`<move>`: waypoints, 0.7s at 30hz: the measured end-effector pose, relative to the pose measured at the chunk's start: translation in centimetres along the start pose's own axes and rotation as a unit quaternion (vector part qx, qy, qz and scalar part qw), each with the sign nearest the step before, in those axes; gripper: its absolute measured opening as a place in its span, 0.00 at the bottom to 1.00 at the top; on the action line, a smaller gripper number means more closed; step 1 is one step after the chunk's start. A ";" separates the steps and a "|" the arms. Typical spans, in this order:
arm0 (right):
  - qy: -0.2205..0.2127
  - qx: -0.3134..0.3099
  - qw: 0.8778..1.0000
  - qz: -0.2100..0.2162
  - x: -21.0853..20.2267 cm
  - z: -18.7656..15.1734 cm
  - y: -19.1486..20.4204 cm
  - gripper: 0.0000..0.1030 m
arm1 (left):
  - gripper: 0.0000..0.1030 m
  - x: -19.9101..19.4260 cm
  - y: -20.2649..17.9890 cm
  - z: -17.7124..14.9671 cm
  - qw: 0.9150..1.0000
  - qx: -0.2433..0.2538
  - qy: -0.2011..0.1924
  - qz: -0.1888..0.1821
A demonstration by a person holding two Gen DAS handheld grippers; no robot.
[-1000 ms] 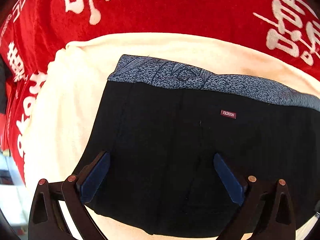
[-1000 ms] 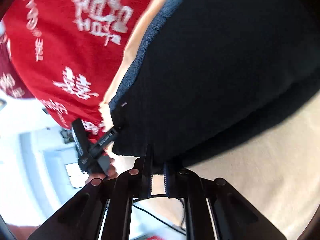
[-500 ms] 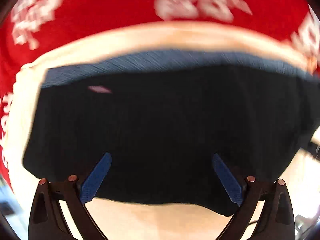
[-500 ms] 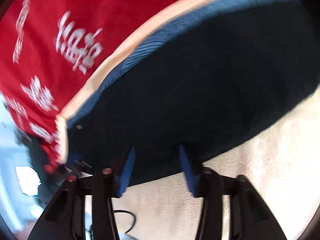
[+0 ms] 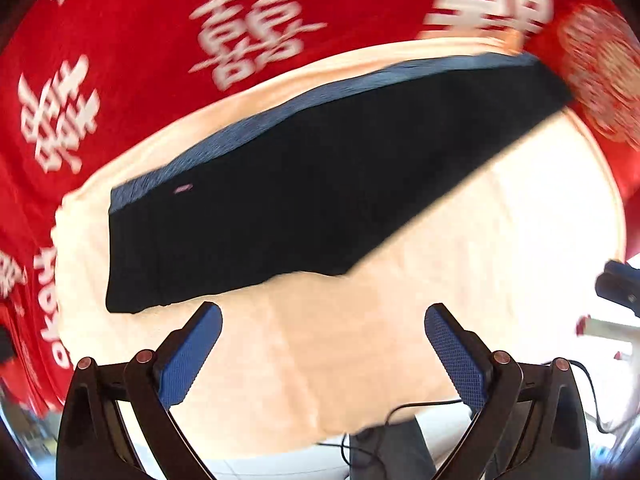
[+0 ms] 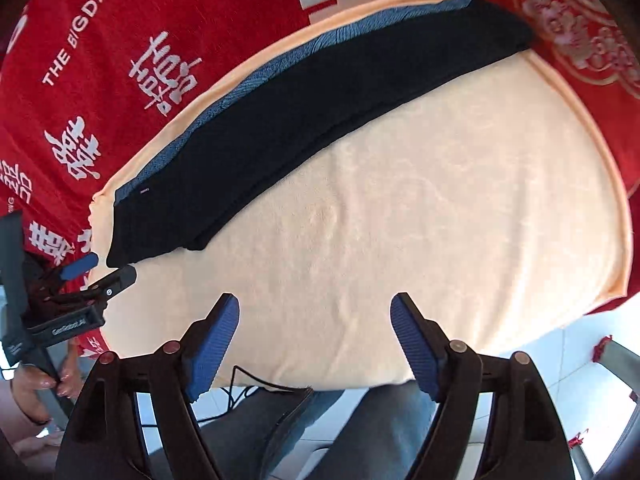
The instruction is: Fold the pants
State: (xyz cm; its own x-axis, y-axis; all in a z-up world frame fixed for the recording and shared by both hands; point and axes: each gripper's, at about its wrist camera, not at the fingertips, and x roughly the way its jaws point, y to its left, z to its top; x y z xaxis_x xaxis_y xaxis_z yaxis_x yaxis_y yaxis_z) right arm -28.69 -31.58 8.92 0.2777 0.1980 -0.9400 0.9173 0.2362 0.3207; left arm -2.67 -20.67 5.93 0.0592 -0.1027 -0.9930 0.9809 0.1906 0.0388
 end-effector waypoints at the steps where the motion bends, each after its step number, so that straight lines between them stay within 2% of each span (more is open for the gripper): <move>1: -0.002 0.001 1.000 -0.005 -0.4 -0.2 0.8 0.80 | 0.99 -1.0 -1.2 -0.1 1.000 0.012 -0.004 -0.006; 4: -0.002 0.006 1.000 -0.020 -2.4 -0.9 1.4 0.80 | 0.99 -4.0 -3.7 -0.4 0.998 0.048 -0.018 -0.030; 7: -0.014 0.006 1.000 -0.024 -4.1 -1.2 2.5 0.80 | 0.99 -6.6 -5.5 -0.5 0.996 0.062 -0.025 -0.056; 9: -0.021 0.003 0.999 -0.031 -5.1 -1.1 3.1 0.81 | 0.99 -7.9 -6.2 -0.4 0.994 0.070 -0.032 -0.078; 13: -0.039 -0.007 0.998 -0.042 -6.7 -0.7 3.9 0.81 | 0.99 -9.1 -6.7 0.1 0.991 0.089 -0.047 -0.093; 17: -0.061 -0.009 0.997 -0.053 -8.2 -0.2 4.2 0.84 | 0.99 -10.2 -7.1 1.0 0.988 0.088 -0.063 -0.108; 21: -0.071 -0.005 0.995 -0.066 -9.0 0.1 4.3 0.85 | 0.99 -11.8 -7.0 1.5 0.984 0.076 -0.108 -0.120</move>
State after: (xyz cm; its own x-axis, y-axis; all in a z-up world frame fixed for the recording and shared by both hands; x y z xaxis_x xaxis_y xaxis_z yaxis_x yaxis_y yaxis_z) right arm -27.22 -32.48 18.76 0.1930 0.0275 -0.9808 0.9457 0.2613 0.1934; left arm -9.99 -22.23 17.52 -0.1557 -0.3347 -0.9294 0.9868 -0.0104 -0.1616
